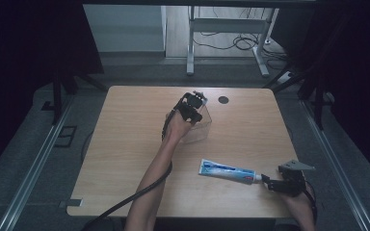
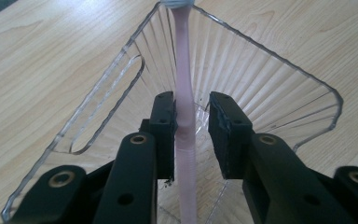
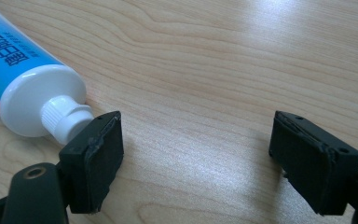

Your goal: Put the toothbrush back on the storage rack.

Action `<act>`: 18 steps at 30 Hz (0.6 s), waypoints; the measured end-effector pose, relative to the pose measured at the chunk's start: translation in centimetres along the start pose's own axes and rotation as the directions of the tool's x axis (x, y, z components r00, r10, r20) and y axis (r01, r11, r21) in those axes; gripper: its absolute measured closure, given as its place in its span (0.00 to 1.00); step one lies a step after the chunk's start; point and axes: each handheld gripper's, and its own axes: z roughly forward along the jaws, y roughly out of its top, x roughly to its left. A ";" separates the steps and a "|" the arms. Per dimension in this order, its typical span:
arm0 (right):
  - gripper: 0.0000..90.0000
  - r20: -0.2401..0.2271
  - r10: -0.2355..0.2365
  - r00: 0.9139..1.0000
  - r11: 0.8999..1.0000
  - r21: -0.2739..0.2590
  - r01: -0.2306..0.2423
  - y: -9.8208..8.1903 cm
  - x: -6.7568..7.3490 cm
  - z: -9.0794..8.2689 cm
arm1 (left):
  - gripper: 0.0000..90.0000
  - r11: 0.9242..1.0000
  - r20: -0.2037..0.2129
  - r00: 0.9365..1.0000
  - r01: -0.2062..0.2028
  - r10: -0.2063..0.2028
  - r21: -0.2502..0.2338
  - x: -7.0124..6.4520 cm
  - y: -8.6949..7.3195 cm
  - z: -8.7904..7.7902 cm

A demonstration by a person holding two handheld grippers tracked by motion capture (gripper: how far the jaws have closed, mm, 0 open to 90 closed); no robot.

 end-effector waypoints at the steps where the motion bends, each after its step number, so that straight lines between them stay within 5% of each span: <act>1: 0.19 0.000 0.000 1.000 1.000 0.000 0.000 0.0 0.0 0.0 | 0.79 1.000 0.000 1.000 -0.006 0.006 0.001 0.0 0.0 -0.1; 18: 0.19 -0.001 0.001 1.000 1.000 0.001 -0.001 0.0 0.0 0.0 | 0.50 0.998 0.042 0.999 0.005 -0.002 -0.058 -0.3 -0.3 -2.6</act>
